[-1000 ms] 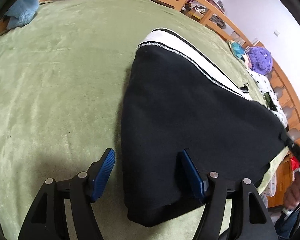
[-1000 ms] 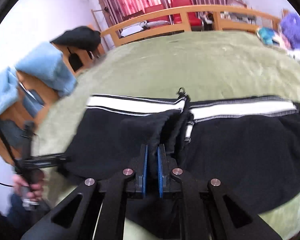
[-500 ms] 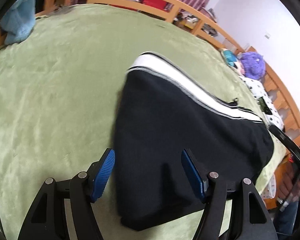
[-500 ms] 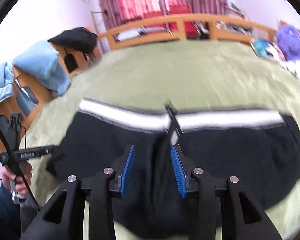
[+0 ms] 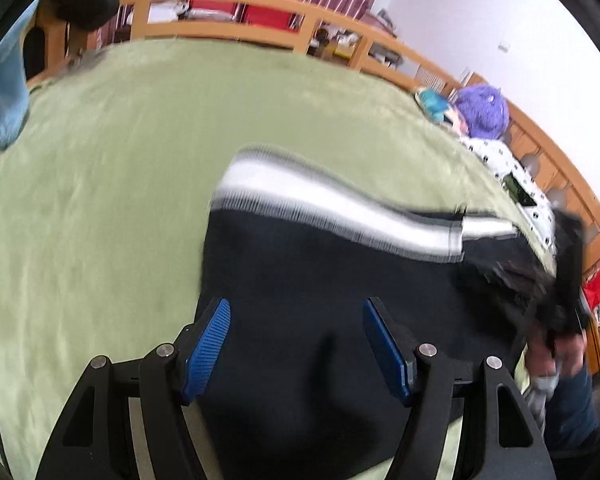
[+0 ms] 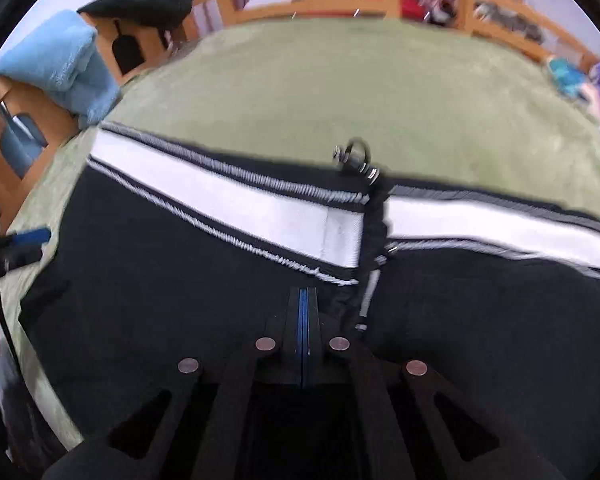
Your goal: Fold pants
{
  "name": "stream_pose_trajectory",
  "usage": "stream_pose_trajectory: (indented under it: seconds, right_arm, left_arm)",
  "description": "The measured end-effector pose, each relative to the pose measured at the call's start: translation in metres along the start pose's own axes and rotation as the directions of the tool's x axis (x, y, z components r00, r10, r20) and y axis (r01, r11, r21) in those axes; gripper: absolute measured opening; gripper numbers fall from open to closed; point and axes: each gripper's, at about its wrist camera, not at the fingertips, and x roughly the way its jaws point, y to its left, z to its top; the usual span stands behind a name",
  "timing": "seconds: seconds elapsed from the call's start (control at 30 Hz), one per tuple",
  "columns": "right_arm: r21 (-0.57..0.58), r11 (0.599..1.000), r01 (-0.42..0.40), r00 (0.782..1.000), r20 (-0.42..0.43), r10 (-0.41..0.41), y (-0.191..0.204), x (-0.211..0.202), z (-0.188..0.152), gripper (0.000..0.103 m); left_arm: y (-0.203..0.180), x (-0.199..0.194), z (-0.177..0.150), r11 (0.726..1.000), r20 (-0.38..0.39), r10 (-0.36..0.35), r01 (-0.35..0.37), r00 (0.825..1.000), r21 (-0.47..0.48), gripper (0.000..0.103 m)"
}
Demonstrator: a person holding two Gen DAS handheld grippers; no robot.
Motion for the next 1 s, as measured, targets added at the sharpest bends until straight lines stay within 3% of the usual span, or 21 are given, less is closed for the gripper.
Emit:
stream_pose_trajectory:
  seconds: [0.07, 0.13, 0.2, 0.27, 0.33, 0.47, 0.5, 0.57, 0.63, 0.73, 0.83, 1.0]
  right_arm:
    - [0.025, 0.999, -0.021, 0.997, 0.068, 0.019, 0.003, -0.026, -0.006, 0.014]
    - [0.045, 0.994, -0.101, 0.992, 0.082, 0.097, 0.013, -0.037, -0.018, 0.019]
    - [0.007, 0.992, -0.125, 0.991, 0.047, 0.125, 0.028, -0.038, -0.038, 0.019]
    - [-0.039, 0.996, -0.083, 0.996, -0.014, 0.083, 0.041, -0.026, -0.062, 0.018]
    - [-0.02, 0.995, -0.093, 0.996, 0.0, 0.094, 0.034, -0.022, -0.075, 0.018]
    - [0.08, 0.989, -0.126, 0.992, 0.026, 0.125, 0.024, -0.036, -0.067, 0.015]
    - [0.081, 0.989, -0.123, 0.991, 0.057, 0.119, 0.025, -0.044, -0.066, 0.017]
    - [0.092, 0.99, -0.107, 0.99, 0.107, 0.097, 0.023, -0.057, -0.066, 0.041]
    - [0.127, 0.989, -0.073, 0.993, 0.105, 0.06, 0.017, -0.056, -0.068, 0.051]
    - [0.154, 0.987, -0.038, 0.998, -0.034, 0.044, 0.01, -0.028, -0.078, 0.05]
    - [0.189, 0.98, -0.061, 0.998, 0.036, 0.055, 0.011, -0.039, -0.082, 0.05]
    - [0.226, 0.974, -0.028, 0.996, 0.091, 0.008, 0.009, -0.075, -0.09, 0.05]
  left_arm:
    - [-0.01, 0.011, 0.015, 1.0, 0.003, -0.005, 0.005, 1.0, 0.025, 0.067]
    - [-0.019, 0.025, 0.031, 0.999, 0.019, 0.001, -0.002, 1.0, 0.048, 0.067]
    - [-0.019, 0.046, 0.041, 0.998, 0.014, 0.027, -0.027, 1.0, 0.054, 0.067]
    - [-0.012, 0.068, 0.05, 0.996, -0.003, 0.082, -0.082, 0.997, 0.016, 0.067]
    - [-0.004, 0.089, 0.054, 0.995, -0.058, 0.102, -0.103, 0.993, -0.011, 0.067]
    - [-0.018, 0.066, 0.047, 0.989, -0.022, 0.136, -0.134, 0.991, 0.07, 0.067]
    - [-0.019, 0.052, 0.042, 0.988, -0.008, 0.135, -0.134, 0.991, 0.076, 0.067]
    - [-0.013, 0.031, 0.027, 0.989, -0.009, 0.138, -0.137, 0.99, 0.053, 0.071]
    - [-0.001, 0.02, 0.009, 0.989, -0.042, 0.145, -0.145, 0.989, 0.005, 0.072]
    - [0.018, 0.008, -0.03, 0.981, -0.09, 0.173, -0.18, 0.981, -0.073, 0.072]
    - [0.027, -0.004, -0.067, 0.973, -0.126, 0.162, -0.18, 0.979, -0.143, 0.072]
    - [0.041, -0.013, -0.103, 0.954, -0.092, 0.041, -0.067, 0.995, -0.292, 0.079]
